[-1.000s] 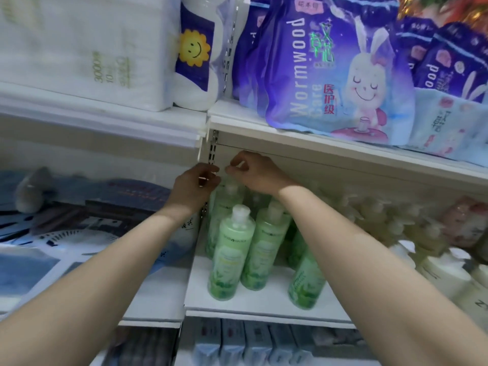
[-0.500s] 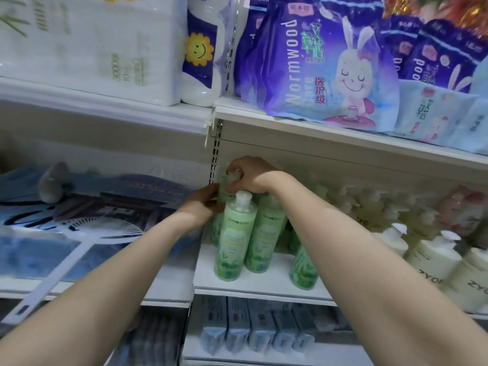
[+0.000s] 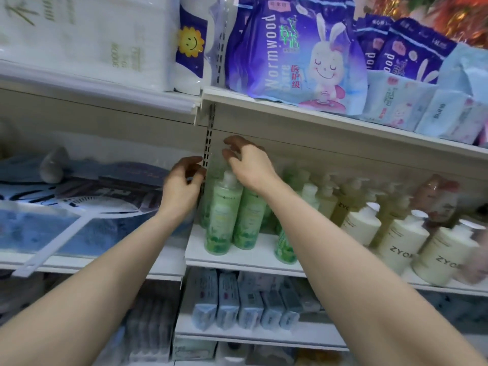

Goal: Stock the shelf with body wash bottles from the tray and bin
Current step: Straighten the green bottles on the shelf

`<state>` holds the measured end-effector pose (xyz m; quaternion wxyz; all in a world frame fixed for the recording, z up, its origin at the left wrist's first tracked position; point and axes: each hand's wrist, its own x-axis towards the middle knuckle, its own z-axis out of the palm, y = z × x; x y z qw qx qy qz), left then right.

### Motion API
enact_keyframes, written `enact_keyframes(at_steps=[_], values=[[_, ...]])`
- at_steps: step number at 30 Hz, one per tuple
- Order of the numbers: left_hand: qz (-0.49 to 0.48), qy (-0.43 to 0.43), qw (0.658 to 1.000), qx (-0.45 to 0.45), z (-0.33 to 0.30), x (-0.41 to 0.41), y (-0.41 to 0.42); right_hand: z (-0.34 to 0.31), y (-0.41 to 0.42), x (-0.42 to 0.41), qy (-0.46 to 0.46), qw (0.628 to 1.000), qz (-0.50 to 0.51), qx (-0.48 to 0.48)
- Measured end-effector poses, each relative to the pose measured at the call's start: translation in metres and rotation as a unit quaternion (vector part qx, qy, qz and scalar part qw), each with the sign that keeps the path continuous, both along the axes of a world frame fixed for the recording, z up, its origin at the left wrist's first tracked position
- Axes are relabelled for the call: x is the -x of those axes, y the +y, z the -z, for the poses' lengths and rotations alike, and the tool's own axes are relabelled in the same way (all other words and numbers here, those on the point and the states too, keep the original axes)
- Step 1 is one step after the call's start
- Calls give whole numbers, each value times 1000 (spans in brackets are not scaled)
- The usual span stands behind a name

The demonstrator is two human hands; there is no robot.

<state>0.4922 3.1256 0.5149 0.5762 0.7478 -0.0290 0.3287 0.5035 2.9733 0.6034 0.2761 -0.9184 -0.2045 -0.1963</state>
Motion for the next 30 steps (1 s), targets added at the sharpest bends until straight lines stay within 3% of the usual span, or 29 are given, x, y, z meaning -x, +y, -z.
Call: enact_keyframes(at_steps=[5,12,18,30], values=[[46,35,998,-37,30,38,-15,55,-1,42,-119,993,-24,-6],[106,124,979,-124,82,59,-24,116,-9,78,-76,994,24,-80],[60,139,976,-157,92,57,-26,134,-10,85,16,995,54,-79],[15,163,966,-200,84,55,-10,137,3,74,47,995,31,-82]])
